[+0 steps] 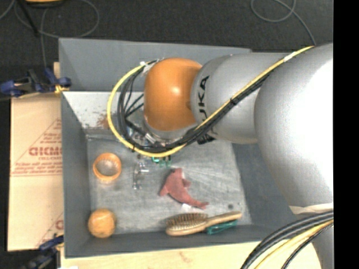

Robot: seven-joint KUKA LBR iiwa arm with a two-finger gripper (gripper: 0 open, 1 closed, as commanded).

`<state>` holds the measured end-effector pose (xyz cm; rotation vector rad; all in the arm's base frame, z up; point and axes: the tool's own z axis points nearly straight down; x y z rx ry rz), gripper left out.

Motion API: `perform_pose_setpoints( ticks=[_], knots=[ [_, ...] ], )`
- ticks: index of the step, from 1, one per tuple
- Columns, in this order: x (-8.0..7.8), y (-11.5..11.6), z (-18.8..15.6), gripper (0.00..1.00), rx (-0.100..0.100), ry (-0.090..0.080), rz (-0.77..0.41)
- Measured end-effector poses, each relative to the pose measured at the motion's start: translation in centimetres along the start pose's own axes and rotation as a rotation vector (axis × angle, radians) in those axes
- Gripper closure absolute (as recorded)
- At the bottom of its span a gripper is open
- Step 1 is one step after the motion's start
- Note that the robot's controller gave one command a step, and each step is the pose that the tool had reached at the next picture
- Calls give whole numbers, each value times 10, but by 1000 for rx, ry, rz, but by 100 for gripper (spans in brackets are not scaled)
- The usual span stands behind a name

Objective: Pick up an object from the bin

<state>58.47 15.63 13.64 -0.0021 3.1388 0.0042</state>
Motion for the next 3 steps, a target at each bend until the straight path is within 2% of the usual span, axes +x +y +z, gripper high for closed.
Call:
perform_pose_setpoints(
  ticks=[1, 2, 3],
  knots=[
    [-23, 22, 9, 0, 2, -3, 73],
    [-26, 46, 60, 100, 1, -4, 15],
    [-26, 46, 60, 100, 1, -4, 15]
  ],
)
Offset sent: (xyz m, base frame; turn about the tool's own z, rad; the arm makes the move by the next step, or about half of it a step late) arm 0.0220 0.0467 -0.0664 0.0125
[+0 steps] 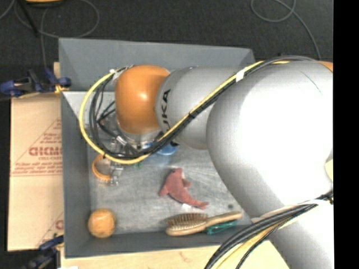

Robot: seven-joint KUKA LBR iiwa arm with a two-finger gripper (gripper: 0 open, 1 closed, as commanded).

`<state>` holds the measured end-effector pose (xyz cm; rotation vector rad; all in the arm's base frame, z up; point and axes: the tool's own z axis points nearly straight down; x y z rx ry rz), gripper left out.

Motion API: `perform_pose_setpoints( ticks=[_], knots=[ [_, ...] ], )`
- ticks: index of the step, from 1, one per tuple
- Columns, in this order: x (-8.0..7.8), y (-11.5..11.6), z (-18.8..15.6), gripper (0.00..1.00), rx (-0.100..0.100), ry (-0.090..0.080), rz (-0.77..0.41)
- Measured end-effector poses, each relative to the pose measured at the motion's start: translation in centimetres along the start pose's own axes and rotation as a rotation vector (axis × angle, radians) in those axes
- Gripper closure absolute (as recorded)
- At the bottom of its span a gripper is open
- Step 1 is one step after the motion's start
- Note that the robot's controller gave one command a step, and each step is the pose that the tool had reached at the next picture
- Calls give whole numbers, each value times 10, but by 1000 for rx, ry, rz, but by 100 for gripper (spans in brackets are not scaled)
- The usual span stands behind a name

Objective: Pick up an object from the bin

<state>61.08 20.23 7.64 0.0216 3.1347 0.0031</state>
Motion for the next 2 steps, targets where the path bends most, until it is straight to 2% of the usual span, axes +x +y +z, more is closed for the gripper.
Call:
perform_pose_setpoints(
  ticks=[1, 2],
  knots=[
    [7, 12, -88, 100, 0, 5, 14],
    [7, 12, -88, 100, 0, 5, 15]
  ],
)
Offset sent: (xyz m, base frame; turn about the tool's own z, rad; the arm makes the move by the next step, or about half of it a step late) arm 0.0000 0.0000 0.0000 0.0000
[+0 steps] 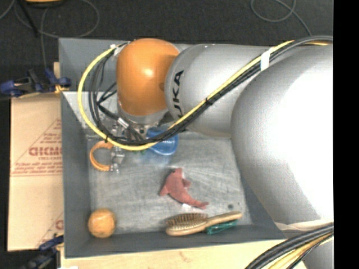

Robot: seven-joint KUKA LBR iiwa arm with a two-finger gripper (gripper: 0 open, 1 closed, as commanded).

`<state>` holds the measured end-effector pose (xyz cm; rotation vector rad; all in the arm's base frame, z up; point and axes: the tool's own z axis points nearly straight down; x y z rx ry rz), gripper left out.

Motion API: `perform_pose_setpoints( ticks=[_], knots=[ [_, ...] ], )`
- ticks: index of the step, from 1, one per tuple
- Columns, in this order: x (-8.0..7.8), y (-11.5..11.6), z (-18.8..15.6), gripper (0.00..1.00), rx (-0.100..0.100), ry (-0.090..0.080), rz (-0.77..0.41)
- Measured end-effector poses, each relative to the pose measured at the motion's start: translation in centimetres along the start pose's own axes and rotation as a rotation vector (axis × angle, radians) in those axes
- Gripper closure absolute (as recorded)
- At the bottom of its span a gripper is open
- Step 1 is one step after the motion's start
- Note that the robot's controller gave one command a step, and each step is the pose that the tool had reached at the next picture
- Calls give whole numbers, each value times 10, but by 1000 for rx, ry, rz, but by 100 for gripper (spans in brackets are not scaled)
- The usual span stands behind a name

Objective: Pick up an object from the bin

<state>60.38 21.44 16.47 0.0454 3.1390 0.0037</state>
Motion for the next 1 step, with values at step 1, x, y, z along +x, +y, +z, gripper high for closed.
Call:
perform_pose_setpoints(
  ticks=[1],
  knots=[
    [-2, -2, -50, 100, 2, 1, -11]
  ],
)
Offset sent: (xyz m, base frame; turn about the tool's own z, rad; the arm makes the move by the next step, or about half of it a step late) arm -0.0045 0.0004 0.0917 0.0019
